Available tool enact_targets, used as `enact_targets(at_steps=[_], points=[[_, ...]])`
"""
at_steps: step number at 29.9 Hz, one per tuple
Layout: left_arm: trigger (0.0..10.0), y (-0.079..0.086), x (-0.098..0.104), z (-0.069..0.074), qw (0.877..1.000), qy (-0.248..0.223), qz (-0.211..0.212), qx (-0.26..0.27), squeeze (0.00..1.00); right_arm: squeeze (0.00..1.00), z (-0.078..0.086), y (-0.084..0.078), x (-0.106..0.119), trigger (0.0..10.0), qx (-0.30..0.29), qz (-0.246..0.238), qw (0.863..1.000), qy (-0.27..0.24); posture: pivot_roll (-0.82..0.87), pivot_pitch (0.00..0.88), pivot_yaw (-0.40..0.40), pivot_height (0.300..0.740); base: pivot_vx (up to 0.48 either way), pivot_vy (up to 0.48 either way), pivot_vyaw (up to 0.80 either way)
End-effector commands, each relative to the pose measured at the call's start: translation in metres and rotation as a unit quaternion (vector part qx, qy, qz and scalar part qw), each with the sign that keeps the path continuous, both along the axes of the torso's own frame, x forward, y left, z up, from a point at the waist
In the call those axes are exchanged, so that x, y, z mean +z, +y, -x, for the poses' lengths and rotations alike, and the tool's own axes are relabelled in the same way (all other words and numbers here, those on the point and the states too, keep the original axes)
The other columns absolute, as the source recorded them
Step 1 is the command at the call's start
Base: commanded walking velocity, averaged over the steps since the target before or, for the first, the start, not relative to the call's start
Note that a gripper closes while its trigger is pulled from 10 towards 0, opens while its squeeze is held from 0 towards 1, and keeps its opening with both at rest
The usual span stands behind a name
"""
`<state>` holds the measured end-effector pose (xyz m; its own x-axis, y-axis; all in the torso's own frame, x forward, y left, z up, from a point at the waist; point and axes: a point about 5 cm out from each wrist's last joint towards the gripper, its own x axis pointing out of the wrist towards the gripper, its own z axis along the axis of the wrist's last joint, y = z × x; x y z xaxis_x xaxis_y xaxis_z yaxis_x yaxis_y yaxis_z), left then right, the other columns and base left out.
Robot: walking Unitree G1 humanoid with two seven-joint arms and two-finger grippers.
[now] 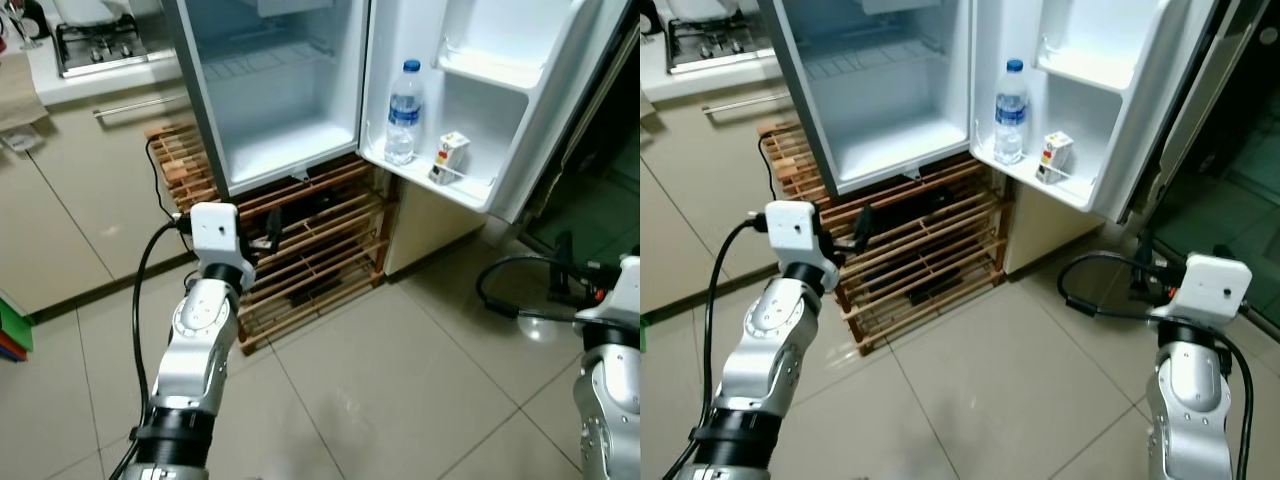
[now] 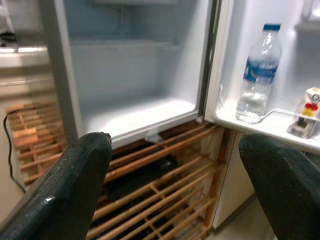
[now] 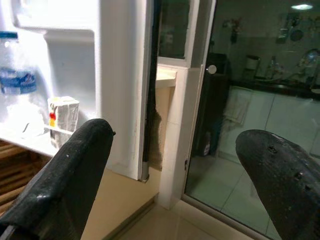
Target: Restocking fridge
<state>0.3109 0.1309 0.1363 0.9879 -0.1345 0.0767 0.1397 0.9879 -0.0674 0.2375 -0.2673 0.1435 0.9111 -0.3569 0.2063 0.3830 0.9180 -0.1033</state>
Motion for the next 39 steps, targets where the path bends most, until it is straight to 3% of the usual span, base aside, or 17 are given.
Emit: enact_targets(at_steps=[1, 11, 15, 18, 36, 39], points=[[10.0, -0.002, 0.000, -0.003, 1.000, 0.001, -0.003, -0.006, 0.00, 0.00, -0.001, -0.002, 0.013, 10.0, -0.003, -0.001, 1.000, -0.022, -0.18, 0.000, 0.073, 0.740, 0.000, 0.000, 0.00], [10.0, -0.002, 0.000, -0.002, 1.000, -0.003, -0.009, 0.000, 0.00, 0.00, -0.009, 0.002, 0.013, 10.0, 0.014, -0.017, 0.999, -0.023, -0.17, 0.000, 0.064, 0.740, 0.000, 0.000, 0.70], [10.0, -0.002, 0.000, -0.002, 1.000, -0.005, -0.018, 0.007, 0.00, 0.00, -0.011, -0.001, 0.015, 10.0, 0.010, -0.013, 1.000, -0.021, -0.16, 0.000, 0.055, 0.740, 0.000, 0.000, 0.00], [10.0, -0.005, 0.006, -0.001, 1.000, -0.022, 0.014, -0.012, 0.00, 0.00, -0.010, -0.002, 0.016, 10.0, 0.009, -0.009, 1.000, -0.020, -0.18, 0.000, 0.065, 0.740, 0.000, 0.000, 0.00], [10.0, -0.008, 0.007, 0.001, 0.999, -0.025, 0.026, -0.015, 0.00, 0.00, -0.015, 0.010, 0.012, 10.0, 0.031, -0.011, 0.999, -0.013, -0.16, 0.000, 0.041, 0.740, 0.480, 0.000, 0.00], [10.0, -0.008, 0.007, 0.002, 0.999, -0.031, 0.028, -0.015, 0.00, 0.00, -0.016, 0.011, 0.014, 10.0, 0.036, -0.006, 0.999, -0.016, -0.16, 0.000, 0.039, 0.740, 0.000, 0.000, 0.00]])
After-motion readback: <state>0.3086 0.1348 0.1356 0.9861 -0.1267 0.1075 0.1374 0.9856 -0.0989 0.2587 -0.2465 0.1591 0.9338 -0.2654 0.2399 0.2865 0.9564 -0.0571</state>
